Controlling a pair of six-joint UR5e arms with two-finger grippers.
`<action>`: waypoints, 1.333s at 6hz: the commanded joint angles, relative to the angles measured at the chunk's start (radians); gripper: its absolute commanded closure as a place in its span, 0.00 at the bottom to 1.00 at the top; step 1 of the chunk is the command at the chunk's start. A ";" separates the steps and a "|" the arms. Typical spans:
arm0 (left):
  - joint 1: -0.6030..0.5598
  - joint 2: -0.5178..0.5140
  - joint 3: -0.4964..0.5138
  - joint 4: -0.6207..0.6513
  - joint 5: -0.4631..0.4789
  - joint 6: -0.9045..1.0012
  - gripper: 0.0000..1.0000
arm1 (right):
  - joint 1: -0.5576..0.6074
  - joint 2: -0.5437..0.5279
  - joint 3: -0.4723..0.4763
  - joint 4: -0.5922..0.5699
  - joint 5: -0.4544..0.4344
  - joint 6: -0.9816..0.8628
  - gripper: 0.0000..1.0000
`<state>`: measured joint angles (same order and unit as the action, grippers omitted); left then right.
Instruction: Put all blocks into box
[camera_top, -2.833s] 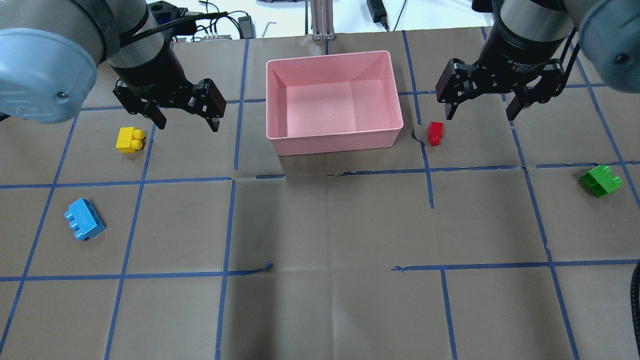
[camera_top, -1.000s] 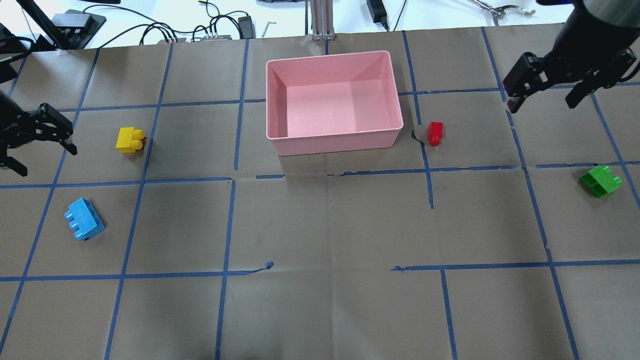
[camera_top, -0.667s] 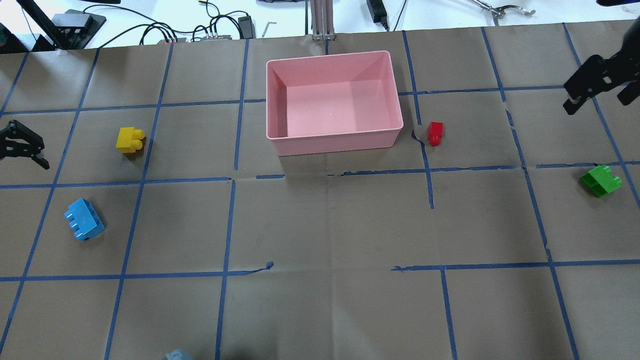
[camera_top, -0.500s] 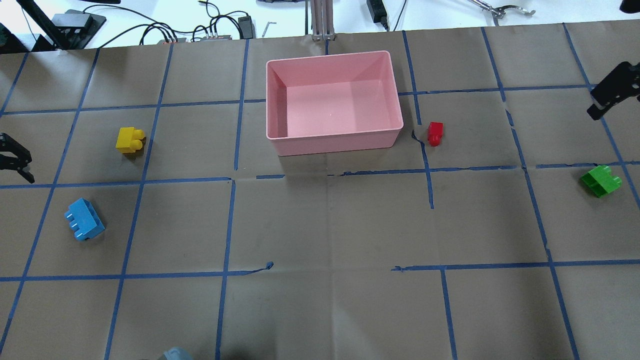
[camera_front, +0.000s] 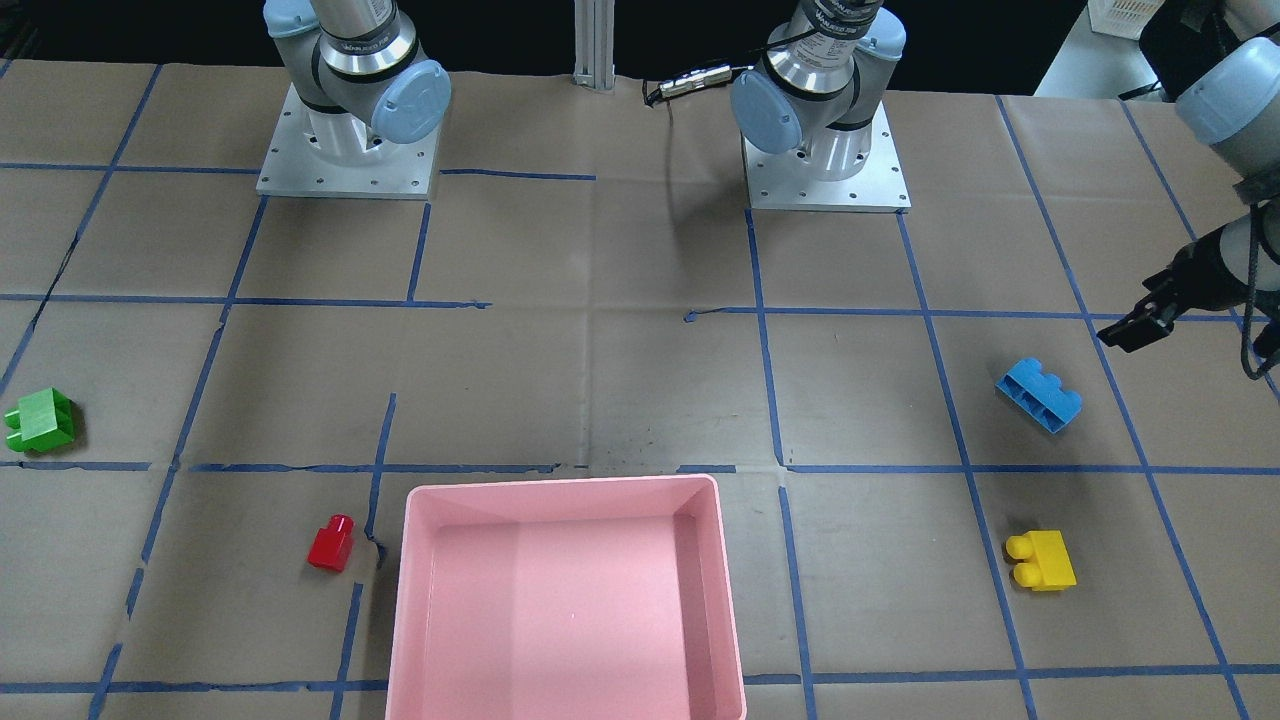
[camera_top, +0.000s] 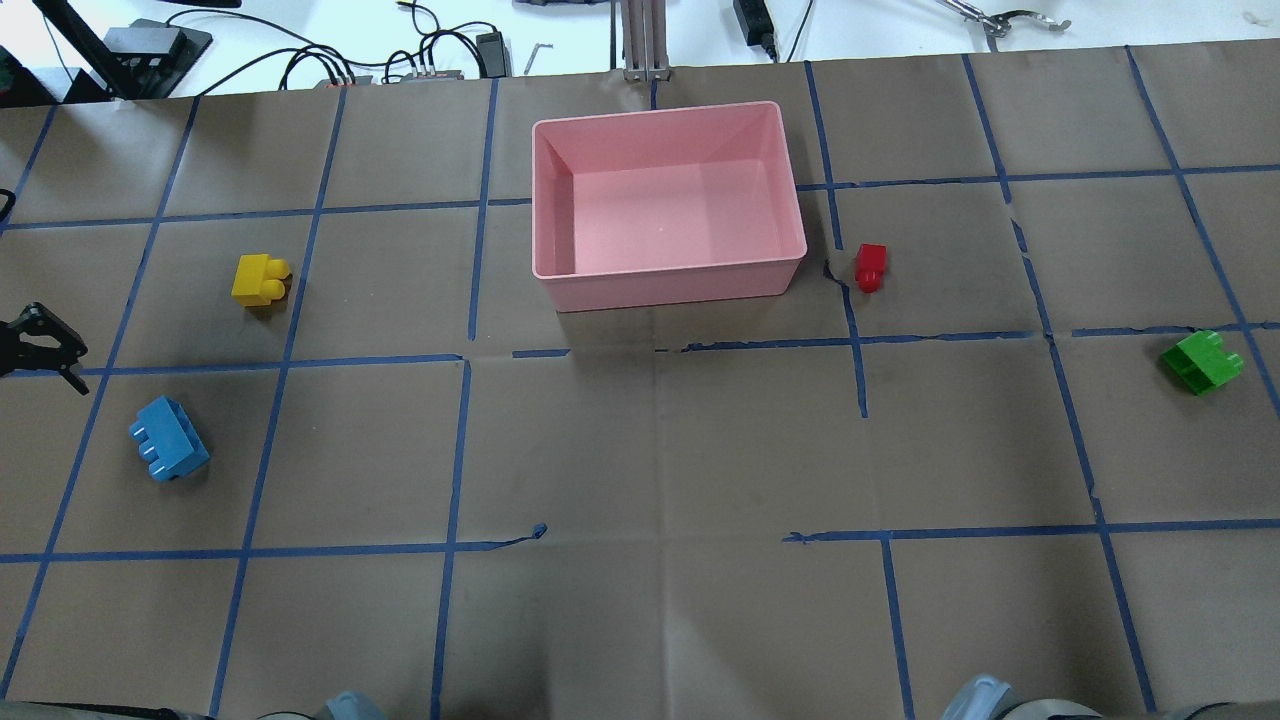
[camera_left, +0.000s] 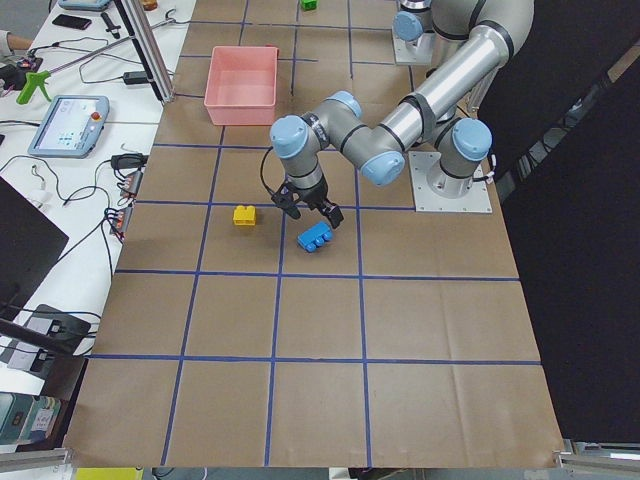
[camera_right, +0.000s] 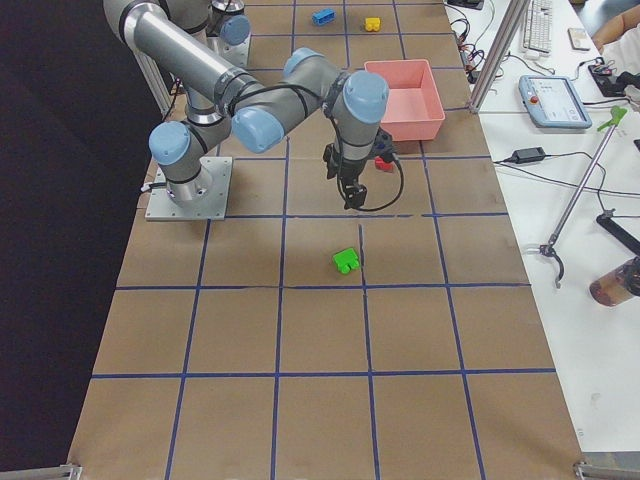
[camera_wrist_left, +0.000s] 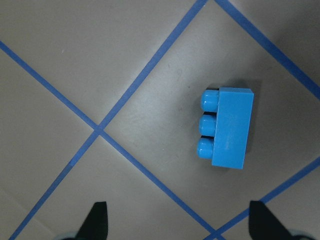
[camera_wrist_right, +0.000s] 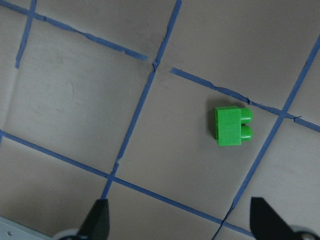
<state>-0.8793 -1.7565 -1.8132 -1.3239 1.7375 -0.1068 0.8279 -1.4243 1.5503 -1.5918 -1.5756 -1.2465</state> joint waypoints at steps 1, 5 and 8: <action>0.000 -0.029 -0.128 0.216 -0.078 -0.010 0.01 | -0.056 0.147 0.001 -0.171 -0.053 -0.105 0.00; -0.003 -0.152 -0.189 0.475 -0.092 0.048 0.02 | 0.011 0.208 0.173 -0.422 -0.044 0.056 0.00; -0.001 -0.178 -0.207 0.486 -0.082 0.061 0.01 | 0.045 0.216 0.298 -0.609 -0.026 0.056 0.00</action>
<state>-0.8815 -1.9301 -2.0109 -0.8394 1.6544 -0.0496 0.8641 -1.2115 1.8247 -2.1657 -1.6116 -1.1893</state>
